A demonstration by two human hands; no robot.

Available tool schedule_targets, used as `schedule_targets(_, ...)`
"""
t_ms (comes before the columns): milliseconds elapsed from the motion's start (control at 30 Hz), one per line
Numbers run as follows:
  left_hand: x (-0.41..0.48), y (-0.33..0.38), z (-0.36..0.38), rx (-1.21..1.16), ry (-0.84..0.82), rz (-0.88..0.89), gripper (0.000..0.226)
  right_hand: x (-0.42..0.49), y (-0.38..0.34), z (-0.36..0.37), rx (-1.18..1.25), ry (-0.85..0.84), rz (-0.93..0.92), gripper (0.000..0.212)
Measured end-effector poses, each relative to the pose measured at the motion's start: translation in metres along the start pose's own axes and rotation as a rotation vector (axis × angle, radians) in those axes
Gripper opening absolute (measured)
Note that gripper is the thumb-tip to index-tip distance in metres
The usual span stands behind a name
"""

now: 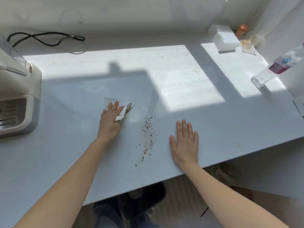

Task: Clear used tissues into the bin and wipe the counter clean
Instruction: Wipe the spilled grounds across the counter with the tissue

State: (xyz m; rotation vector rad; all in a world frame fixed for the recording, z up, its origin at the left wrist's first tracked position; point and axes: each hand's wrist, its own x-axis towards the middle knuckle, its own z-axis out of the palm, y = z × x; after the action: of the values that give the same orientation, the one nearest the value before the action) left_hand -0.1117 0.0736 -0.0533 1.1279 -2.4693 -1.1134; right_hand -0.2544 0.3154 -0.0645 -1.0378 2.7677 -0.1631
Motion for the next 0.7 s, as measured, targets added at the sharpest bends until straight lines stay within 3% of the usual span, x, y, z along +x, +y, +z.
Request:
schedule_targets(167, 0.034, 0.036, 0.02, 0.142, -0.213, 0.21, 0.063, 0.0, -0.001, -0.002, 0.007, -0.023, 0.008, 0.063)
schedule_targets(267, 0.041, 0.047, 0.033, 0.213, -0.335, 0.354, 0.049, 0.0, 0.0, -0.003, 0.004, -0.028, 0.013, 0.063)
schedule_targets(400, 0.022, 0.051, 0.043, 0.201, -0.479, 0.48, 0.049, -0.001, -0.001, -0.003, -0.002, -0.024, 0.017, 0.062)
schedule_targets(700, -0.052, 0.04, 0.034, 0.141, -0.656, 0.526, 0.06, 0.0, -0.001, -0.002, -0.019, -0.022, 0.019, 0.061)
